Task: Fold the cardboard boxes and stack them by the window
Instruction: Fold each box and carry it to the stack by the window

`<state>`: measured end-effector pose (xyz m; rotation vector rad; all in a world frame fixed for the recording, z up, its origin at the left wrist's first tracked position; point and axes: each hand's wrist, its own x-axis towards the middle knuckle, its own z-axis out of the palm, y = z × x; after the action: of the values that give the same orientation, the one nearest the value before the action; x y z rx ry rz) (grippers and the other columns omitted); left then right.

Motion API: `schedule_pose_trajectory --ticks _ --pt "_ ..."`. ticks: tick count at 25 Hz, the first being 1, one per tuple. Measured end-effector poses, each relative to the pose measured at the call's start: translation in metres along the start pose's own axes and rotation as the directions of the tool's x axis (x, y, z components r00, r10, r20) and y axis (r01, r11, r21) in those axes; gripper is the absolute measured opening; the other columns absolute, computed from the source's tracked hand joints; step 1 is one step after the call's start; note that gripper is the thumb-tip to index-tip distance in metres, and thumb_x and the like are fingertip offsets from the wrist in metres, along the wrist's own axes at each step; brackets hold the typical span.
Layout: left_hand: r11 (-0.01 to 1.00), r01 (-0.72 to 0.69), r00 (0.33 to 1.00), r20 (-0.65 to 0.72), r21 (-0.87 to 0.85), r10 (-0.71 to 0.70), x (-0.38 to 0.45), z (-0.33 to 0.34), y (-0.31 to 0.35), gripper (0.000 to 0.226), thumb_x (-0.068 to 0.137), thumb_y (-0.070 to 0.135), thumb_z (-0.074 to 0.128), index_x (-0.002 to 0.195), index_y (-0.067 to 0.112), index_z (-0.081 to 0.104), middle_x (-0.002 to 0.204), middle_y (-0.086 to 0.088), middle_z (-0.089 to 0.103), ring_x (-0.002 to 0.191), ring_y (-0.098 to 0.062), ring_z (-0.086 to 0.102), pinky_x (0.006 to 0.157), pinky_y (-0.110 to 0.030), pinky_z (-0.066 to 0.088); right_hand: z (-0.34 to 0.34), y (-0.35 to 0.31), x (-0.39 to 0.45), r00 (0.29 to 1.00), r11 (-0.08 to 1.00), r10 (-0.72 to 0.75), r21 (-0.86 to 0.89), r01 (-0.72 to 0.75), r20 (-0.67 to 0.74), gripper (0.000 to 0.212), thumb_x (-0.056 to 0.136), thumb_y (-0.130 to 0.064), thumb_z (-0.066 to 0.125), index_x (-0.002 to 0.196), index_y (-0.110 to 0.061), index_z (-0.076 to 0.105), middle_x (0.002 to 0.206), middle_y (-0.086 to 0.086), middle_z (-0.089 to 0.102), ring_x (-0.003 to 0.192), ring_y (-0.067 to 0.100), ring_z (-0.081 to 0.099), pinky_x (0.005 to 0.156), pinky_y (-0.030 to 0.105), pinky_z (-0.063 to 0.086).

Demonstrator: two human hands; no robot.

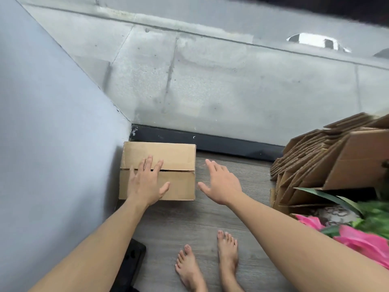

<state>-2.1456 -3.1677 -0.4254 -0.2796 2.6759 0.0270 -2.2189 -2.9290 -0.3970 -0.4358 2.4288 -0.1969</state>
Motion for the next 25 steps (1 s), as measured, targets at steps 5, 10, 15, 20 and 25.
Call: schedule_pose_trajectory --ticks 5,10,15,20,25 --pt "0.997 0.004 1.000 0.021 -0.076 -0.003 -0.071 -0.133 0.031 0.078 0.088 0.070 0.043 0.154 0.032 0.027 0.161 -0.004 0.028 0.144 -0.026 0.027 0.112 -0.049 0.031 -0.107 -0.022 -0.116 0.996 0.999 0.030 -0.028 -0.033 -0.086 0.080 0.095 -0.058 0.047 0.157 -0.018 0.017 0.164 0.005 0.021 0.147 0.024 0.025 0.111 0.044 0.037" --pt "0.986 -0.099 0.995 0.014 -0.133 0.101 -0.170 -0.242 0.088 0.072 0.089 0.063 0.048 0.151 0.028 0.035 0.153 -0.004 0.040 0.136 -0.027 0.037 0.103 -0.046 0.038 -0.176 -0.031 -0.238 0.979 0.994 0.105 0.043 -0.099 -0.175 0.077 0.093 -0.057 0.049 0.154 -0.016 0.025 0.162 0.008 0.026 0.142 0.029 0.032 0.108 0.045 0.037" --pt "0.980 -0.142 0.990 -0.036 -0.139 0.138 -0.275 -0.325 0.134 0.065 0.091 0.057 0.050 0.148 0.026 0.039 0.143 -0.006 0.048 0.131 -0.028 0.041 0.101 -0.045 0.039 -0.201 -0.026 -0.374 0.934 0.971 0.235 0.109 -0.213 -0.269 0.068 0.091 -0.054 0.051 0.143 -0.014 0.036 0.146 0.010 0.041 0.128 0.032 0.045 0.100 0.046 0.040" --pt "0.955 -0.294 0.954 -0.070 -0.048 0.290 -0.350 -0.340 0.189 0.065 0.092 0.055 0.050 0.149 0.026 0.039 0.143 -0.005 0.048 0.134 -0.027 0.040 0.106 -0.044 0.037 -0.167 -0.002 -0.484 0.875 0.899 0.385 0.335 -0.283 -0.293 0.062 0.093 -0.052 0.051 0.142 -0.016 0.036 0.141 0.007 0.046 0.129 0.031 0.043 0.101 0.045 0.039" --pt "0.836 -0.540 0.839 -0.011 0.102 0.543 -0.436 -0.315 0.291 0.064 0.092 0.056 0.050 0.146 0.023 0.041 0.142 -0.005 0.050 0.133 -0.027 0.042 0.107 -0.044 0.038 -0.096 0.058 -0.612 0.746 0.730 0.622 0.520 -0.444 -0.238 0.062 0.093 -0.053 0.052 0.142 -0.018 0.035 0.139 0.009 0.048 0.130 0.032 0.043 0.100 0.046 0.039"
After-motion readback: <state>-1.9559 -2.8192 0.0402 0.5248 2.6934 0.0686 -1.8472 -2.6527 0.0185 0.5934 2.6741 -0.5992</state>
